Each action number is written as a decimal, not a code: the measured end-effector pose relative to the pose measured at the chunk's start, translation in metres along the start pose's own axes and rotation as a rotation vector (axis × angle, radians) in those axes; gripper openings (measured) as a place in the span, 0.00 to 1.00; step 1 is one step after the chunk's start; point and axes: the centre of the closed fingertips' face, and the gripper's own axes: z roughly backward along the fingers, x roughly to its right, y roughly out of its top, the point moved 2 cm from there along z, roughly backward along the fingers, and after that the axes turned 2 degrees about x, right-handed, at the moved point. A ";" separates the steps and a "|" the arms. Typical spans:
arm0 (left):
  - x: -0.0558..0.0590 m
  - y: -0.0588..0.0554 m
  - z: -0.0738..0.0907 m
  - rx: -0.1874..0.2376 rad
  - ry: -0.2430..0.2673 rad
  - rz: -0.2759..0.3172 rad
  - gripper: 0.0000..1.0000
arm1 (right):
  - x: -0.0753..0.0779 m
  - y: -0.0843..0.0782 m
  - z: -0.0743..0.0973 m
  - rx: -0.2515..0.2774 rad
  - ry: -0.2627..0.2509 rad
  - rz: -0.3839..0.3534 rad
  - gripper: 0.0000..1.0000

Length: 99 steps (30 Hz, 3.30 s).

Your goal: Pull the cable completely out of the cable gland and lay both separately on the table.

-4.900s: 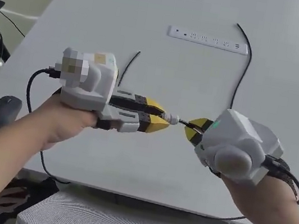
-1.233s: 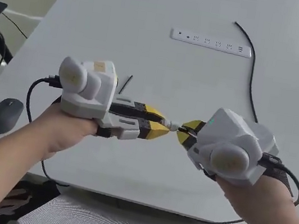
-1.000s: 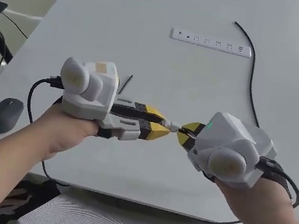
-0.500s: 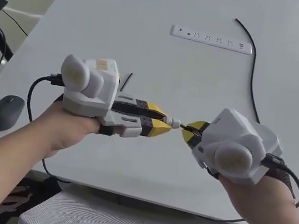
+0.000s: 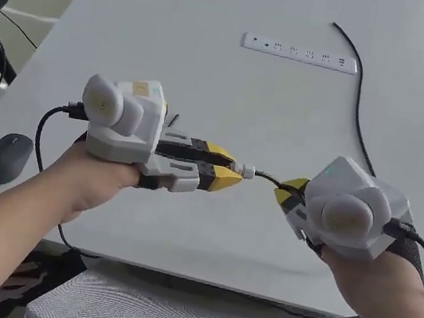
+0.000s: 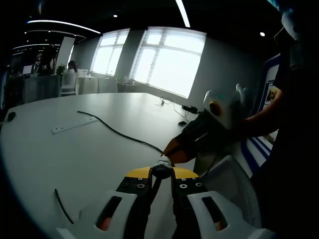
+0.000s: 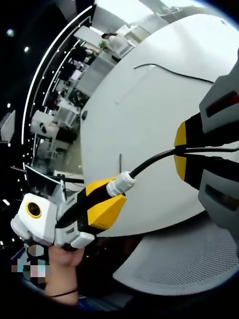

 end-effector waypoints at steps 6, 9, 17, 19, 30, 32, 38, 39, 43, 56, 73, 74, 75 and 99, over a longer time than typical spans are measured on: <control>0.000 0.000 -0.001 0.000 -0.001 0.002 0.15 | 0.005 -0.015 -0.001 -0.022 -0.007 -0.057 0.00; 0.001 0.000 -0.002 -0.001 -0.002 0.000 0.15 | 0.007 -0.022 -0.004 -0.036 -0.014 -0.102 0.00; 0.002 0.000 -0.002 0.000 0.002 0.000 0.15 | 0.009 -0.037 -0.006 -0.067 -0.046 -0.195 0.00; 0.002 0.000 -0.002 0.000 0.002 0.000 0.15 | 0.010 -0.042 -0.007 -0.076 -0.053 -0.218 0.00; 0.002 -0.002 -0.004 -0.005 0.001 -0.007 0.15 | 0.012 -0.062 -0.010 -0.115 -0.074 -0.327 0.00; 0.002 -0.002 -0.004 -0.002 0.001 -0.005 0.15 | 0.011 -0.062 -0.011 -0.115 -0.072 -0.329 0.00; 0.001 -0.001 -0.004 -0.003 0.001 -0.005 0.15 | 0.010 -0.062 -0.010 -0.112 -0.069 -0.330 0.00; 0.001 -0.001 -0.004 -0.002 0.001 -0.006 0.15 | 0.009 -0.062 -0.010 -0.112 -0.067 -0.332 0.00; 0.001 -0.002 -0.004 -0.004 0.001 -0.008 0.15 | 0.009 -0.062 -0.009 -0.108 -0.067 -0.337 0.00; -0.002 0.001 -0.003 0.000 0.007 -0.013 0.15 | 0.011 -0.058 -0.005 -0.096 -0.070 -0.281 0.00; -0.012 0.002 0.005 0.000 0.039 -0.009 0.15 | 0.003 0.006 0.026 0.037 -0.012 -0.072 0.12; -0.012 0.002 0.005 0.000 0.038 -0.009 0.15 | 0.001 0.011 0.025 0.043 -0.006 -0.054 0.12; -0.012 0.002 0.005 0.000 0.036 -0.010 0.15 | 0.000 0.018 0.024 0.054 -0.003 -0.025 0.13; -0.005 0.002 0.008 -0.007 0.029 -0.029 0.15 | -0.032 0.057 -0.004 0.080 0.079 0.225 0.05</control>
